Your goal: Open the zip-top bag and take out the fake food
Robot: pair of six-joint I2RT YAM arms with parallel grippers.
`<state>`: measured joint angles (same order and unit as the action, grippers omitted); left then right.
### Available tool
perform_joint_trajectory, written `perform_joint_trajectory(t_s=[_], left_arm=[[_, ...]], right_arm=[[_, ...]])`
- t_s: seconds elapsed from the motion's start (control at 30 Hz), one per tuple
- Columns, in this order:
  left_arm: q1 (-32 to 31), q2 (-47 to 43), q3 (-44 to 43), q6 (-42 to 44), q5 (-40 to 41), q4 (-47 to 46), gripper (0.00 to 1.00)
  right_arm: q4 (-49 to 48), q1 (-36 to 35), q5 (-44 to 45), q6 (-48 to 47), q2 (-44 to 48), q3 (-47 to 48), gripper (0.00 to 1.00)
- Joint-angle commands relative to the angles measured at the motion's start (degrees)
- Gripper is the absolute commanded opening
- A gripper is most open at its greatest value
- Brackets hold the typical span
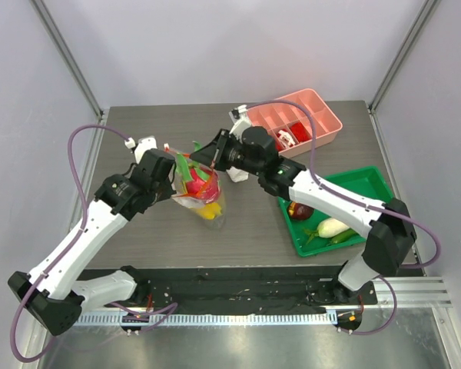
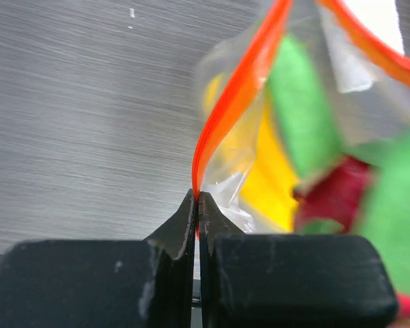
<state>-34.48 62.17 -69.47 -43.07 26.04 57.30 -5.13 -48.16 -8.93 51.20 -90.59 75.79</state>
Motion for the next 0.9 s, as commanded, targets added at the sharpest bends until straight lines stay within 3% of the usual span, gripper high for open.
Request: perform_joint_trajectory(t_s=[0.0,0.13,0.3,0.43,0.53,0.87], left_arm=[[0.29,-0.03,-1.11,-0.09,5.25,1.86,0.00],[0.29,-2.31,1.79,2.55,0.95,-4.02,0.00],[0.29,-2.67,2.41,4.31,-4.68,-8.86,0.00],[0.29,-3.29,3.55,3.70,-6.01,-11.24,0.00],[0.29,-3.20,3.56,3.52,-4.43,-10.55,0.00],[0.29,-7.23,9.44,2.82,3.39,-8.96,0.00]], right_arm=[[-11.39,0.18,-2.32,1.98,4.28,0.85,0.01],[-11.66,-1.06,-6.80,5.39,-0.99,6.72,0.01],[-11.57,0.70,-3.38,15.83,-4.94,9.64,0.01],[-13.16,1.76,-3.64,36.46,-8.81,11.22,0.01],[-9.65,1.76,-4.69,45.35,-10.92,13.24,0.01],[3.71,2.20,-9.18,48.12,-9.17,17.37,0.01]])
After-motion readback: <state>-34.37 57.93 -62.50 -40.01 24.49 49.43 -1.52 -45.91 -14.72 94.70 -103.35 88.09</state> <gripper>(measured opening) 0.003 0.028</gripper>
